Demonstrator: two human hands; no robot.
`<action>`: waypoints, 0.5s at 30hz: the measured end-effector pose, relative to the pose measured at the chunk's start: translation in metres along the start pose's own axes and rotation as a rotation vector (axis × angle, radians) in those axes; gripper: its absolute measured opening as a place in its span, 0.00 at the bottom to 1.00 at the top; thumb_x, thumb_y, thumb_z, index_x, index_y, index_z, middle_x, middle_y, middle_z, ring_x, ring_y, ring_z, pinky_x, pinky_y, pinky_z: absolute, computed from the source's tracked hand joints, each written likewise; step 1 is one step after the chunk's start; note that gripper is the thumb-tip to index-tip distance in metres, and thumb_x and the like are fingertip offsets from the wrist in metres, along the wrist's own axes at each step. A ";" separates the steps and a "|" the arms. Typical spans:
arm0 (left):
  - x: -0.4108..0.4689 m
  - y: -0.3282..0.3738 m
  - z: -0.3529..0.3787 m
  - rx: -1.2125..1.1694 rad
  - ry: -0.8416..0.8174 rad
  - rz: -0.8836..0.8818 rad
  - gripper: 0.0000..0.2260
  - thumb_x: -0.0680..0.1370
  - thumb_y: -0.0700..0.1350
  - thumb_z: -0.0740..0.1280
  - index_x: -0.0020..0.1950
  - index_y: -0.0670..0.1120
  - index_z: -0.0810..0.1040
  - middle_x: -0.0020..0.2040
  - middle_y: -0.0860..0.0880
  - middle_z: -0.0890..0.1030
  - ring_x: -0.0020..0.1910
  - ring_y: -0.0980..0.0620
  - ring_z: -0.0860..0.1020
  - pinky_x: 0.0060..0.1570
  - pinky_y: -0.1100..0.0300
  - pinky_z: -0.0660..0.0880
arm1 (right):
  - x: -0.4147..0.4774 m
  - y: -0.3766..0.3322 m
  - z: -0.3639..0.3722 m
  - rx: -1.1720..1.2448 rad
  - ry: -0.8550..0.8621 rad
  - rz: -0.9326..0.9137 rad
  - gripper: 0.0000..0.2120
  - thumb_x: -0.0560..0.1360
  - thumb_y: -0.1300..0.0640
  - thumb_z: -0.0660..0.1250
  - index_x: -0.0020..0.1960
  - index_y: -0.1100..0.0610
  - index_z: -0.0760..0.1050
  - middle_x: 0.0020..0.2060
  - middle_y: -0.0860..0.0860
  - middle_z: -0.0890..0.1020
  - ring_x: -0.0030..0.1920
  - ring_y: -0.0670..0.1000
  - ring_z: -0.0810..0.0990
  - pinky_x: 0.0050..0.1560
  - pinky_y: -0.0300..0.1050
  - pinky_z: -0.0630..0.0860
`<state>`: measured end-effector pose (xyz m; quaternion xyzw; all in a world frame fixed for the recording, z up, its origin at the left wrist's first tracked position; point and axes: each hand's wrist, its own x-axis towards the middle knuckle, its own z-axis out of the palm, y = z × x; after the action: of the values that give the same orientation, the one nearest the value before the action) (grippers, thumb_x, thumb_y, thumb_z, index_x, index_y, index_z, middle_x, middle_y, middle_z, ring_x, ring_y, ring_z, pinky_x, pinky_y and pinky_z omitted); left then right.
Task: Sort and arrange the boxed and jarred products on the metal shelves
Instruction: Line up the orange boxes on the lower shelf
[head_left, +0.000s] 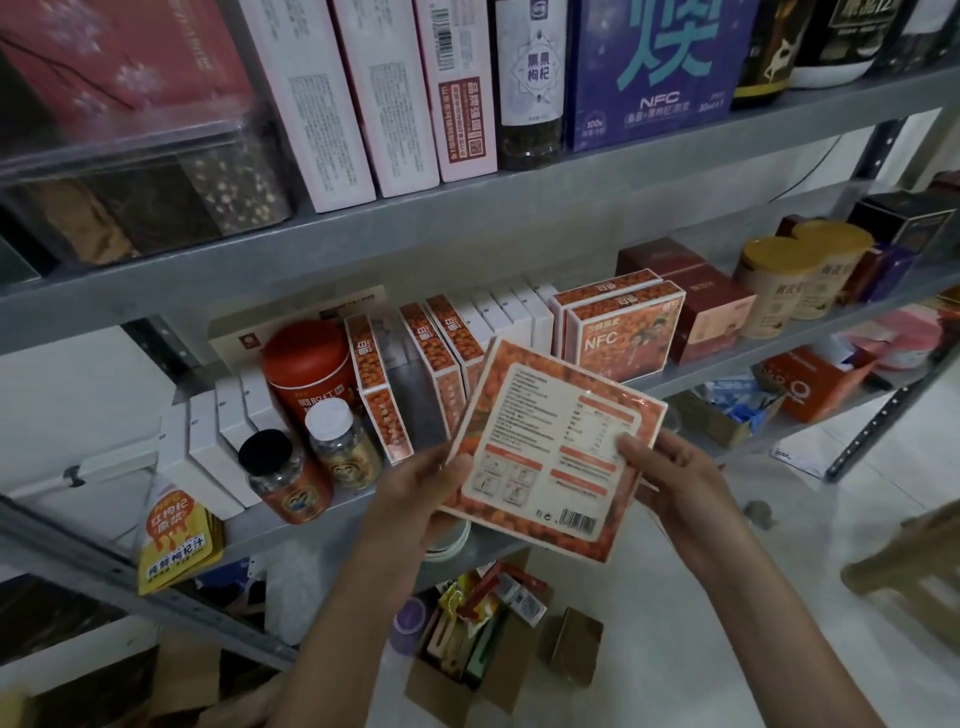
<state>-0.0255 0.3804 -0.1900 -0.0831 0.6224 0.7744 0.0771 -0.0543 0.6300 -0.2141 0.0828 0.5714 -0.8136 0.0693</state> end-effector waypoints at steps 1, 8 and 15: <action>0.001 -0.003 0.000 0.013 0.008 -0.009 0.26 0.68 0.52 0.73 0.62 0.39 0.78 0.53 0.40 0.84 0.53 0.41 0.83 0.55 0.48 0.78 | -0.001 -0.002 0.002 -0.025 -0.004 -0.001 0.20 0.65 0.54 0.74 0.55 0.58 0.80 0.50 0.55 0.86 0.49 0.55 0.85 0.40 0.41 0.82; 0.001 -0.009 0.002 -0.164 0.104 -0.083 0.15 0.69 0.48 0.69 0.53 0.43 0.84 0.53 0.41 0.84 0.51 0.44 0.84 0.53 0.50 0.81 | -0.011 -0.004 0.004 0.086 -0.300 0.117 0.24 0.74 0.55 0.68 0.69 0.57 0.70 0.62 0.60 0.79 0.62 0.64 0.78 0.60 0.64 0.76; -0.001 -0.011 0.010 0.470 0.223 0.220 0.17 0.78 0.56 0.67 0.63 0.49 0.78 0.61 0.48 0.81 0.60 0.51 0.79 0.59 0.54 0.76 | -0.020 -0.007 0.018 0.098 -0.234 0.084 0.18 0.73 0.57 0.68 0.63 0.57 0.74 0.54 0.56 0.84 0.54 0.59 0.84 0.44 0.49 0.83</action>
<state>-0.0221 0.3923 -0.1982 -0.0796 0.7947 0.5988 -0.0593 -0.0374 0.6154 -0.1971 0.0141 0.5151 -0.8409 0.1653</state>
